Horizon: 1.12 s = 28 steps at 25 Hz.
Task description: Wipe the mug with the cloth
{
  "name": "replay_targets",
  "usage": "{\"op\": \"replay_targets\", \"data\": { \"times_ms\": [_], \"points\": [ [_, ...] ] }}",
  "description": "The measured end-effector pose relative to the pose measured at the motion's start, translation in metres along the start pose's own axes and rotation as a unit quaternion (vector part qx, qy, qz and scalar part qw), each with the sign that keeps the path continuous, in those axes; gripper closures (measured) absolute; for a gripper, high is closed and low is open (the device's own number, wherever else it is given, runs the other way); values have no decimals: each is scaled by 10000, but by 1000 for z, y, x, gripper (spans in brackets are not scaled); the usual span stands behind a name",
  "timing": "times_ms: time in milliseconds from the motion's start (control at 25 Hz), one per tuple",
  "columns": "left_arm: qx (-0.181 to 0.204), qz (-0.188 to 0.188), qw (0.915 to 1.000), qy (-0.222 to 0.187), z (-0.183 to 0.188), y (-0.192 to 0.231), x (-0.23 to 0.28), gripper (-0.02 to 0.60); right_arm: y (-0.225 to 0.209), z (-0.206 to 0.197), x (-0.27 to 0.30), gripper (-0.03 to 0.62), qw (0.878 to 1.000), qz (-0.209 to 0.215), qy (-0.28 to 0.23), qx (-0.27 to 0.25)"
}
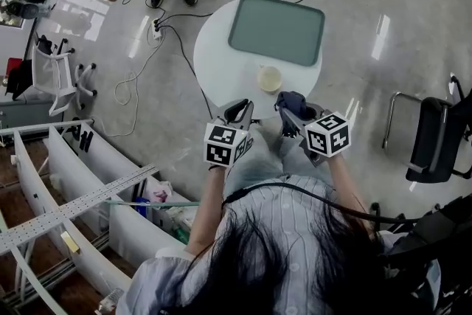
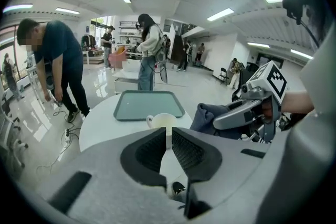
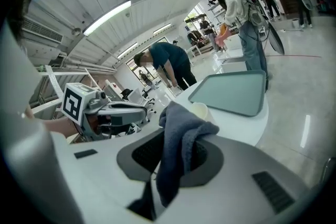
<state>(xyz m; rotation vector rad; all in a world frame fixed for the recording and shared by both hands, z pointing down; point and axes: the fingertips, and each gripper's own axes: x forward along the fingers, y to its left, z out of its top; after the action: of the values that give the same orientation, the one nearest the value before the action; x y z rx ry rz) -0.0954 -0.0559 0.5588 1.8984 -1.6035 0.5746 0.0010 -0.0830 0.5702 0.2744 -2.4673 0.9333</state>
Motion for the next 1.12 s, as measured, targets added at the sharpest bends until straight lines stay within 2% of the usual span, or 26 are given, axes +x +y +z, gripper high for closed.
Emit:
{"op": "replay_targets", "data": {
  "times_ms": [120,320,440,520,680,800,840,920,1040,1120],
  "points": [
    [363,-150,9992,38,15,14,10,535,-3,6,4,514,9998,-150,-55,86],
    [984,-787,9915,327,26,19,29,535,-5,11,5,514,9976,-533,-270,344],
    [1494,-1084,9809,608,27,23,40,535,-3,16,7,514,9958,-689,-414,437],
    [1986,-1327,9671,877,23,24,51,535,-4,18,8,514,9940,-820,-505,516],
    [3068,-1718,9279,1240,24,28,73,535,-12,15,12,514,9900,-1233,-485,474],
    [3483,-2052,9052,1313,31,23,89,535,-19,14,12,514,9868,-1499,-456,411],
    [3652,-2189,8947,1347,33,21,95,535,-22,15,11,514,9858,-1548,-481,435],
    [4101,-2497,8648,1471,33,13,106,535,-27,16,11,514,9841,-1620,-526,503],
    [4746,-2974,8099,1744,27,1,118,535,-34,15,13,514,9831,-1697,-483,492],
    [5024,-3184,7797,1956,18,-2,125,535,-39,16,18,514,9838,-1698,-396,406]
  ]
}}
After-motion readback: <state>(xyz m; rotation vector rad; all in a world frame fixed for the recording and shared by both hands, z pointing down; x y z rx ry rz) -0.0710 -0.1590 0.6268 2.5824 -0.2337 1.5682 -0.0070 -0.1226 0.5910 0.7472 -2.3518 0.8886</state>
